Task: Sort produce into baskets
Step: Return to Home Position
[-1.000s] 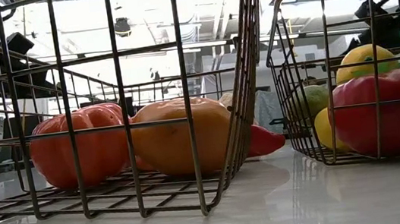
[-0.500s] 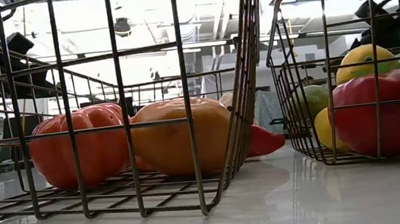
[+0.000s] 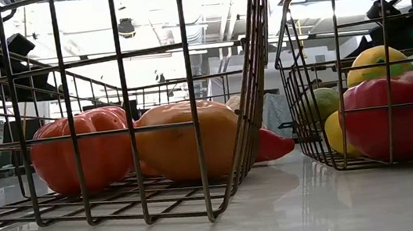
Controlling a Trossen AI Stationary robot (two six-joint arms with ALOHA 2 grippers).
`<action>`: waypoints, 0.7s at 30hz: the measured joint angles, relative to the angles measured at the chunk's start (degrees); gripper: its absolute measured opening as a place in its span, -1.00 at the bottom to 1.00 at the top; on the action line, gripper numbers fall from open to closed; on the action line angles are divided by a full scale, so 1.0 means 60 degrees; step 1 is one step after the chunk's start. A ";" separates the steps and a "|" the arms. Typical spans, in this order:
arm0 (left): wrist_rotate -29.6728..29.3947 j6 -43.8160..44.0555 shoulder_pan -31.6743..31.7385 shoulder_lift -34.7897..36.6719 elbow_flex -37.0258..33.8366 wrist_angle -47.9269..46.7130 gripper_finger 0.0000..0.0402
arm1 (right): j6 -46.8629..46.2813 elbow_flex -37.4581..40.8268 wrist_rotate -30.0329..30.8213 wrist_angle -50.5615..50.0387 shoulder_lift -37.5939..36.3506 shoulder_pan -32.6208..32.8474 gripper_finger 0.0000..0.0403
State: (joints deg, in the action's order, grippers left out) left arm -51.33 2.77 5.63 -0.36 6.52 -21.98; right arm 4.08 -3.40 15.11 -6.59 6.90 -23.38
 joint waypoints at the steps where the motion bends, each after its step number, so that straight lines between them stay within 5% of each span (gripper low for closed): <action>1: -0.0001 0.0004 0.0000 0.0000 0.0001 0.0000 -1.00 | 0.0000 0.0000 0.0000 -0.0002 0.0000 0.0000 0.68; 21: -0.0004 -0.0023 -0.0002 0.0000 0.0002 0.0000 -1.00 | -0.0029 0.0000 -0.0011 0.0001 0.0000 0.0000 0.68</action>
State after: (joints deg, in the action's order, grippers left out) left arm -51.35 2.63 5.62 -0.36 6.53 -21.99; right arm 3.90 -3.40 15.05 -6.59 6.90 -23.38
